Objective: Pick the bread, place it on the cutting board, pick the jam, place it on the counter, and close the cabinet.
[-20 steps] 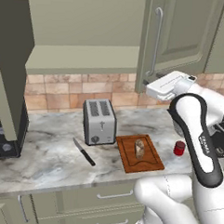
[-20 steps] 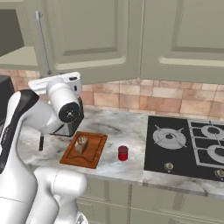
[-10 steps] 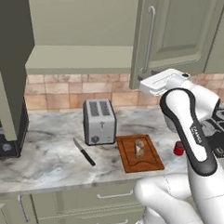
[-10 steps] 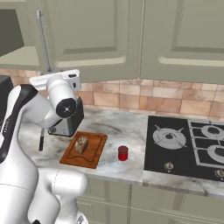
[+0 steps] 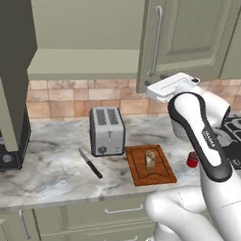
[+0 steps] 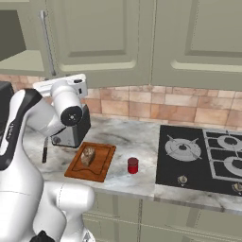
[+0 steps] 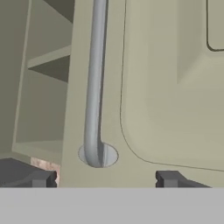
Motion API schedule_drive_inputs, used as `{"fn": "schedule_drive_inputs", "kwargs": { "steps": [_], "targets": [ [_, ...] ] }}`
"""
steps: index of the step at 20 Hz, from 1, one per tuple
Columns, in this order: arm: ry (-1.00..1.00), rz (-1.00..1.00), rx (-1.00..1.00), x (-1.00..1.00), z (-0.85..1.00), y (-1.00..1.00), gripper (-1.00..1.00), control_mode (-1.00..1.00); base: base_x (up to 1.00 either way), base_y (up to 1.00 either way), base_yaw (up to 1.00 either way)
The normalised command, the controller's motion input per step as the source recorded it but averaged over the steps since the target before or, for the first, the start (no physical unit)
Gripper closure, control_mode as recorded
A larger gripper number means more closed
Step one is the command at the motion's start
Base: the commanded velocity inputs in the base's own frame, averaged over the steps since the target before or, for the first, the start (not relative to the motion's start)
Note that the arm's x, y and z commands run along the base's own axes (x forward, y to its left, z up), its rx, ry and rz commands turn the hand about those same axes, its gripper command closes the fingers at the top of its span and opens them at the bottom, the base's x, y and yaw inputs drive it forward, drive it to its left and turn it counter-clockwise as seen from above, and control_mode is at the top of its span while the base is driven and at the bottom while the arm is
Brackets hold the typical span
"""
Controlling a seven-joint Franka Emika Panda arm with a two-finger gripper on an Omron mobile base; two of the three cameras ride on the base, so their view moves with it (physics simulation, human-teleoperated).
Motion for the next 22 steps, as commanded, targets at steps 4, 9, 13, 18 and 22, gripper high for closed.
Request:
{"fn": "schedule_drive_inputs", "kwargs": {
  "steps": [4, 9, 13, 18, 22],
  "targets": [
    [-0.03, -0.01, 0.0, 0.26, -0.17, 0.0, -1.0, -1.0, 0.0, 0.0, 0.0],
    [-0.03, -0.01, -0.01, 0.31, -0.18, 0.0, -1.0, -1.0, 0.0, 0.0, 0.0],
    [-0.03, -0.02, 0.0, 0.31, -0.16, 0.0, -1.0, -1.0, 0.0, 0.0, 0.0],
    [-0.02, -0.03, 0.0, 0.27, -0.12, 0.0, -1.0, -1.0, 0.0, 0.0, 0.0],
    [0.0, -0.04, 0.0, 0.28, -0.03, 0.0, -1.0, -1.0, 0.0, 0.0, 0.0]
  ]
}}
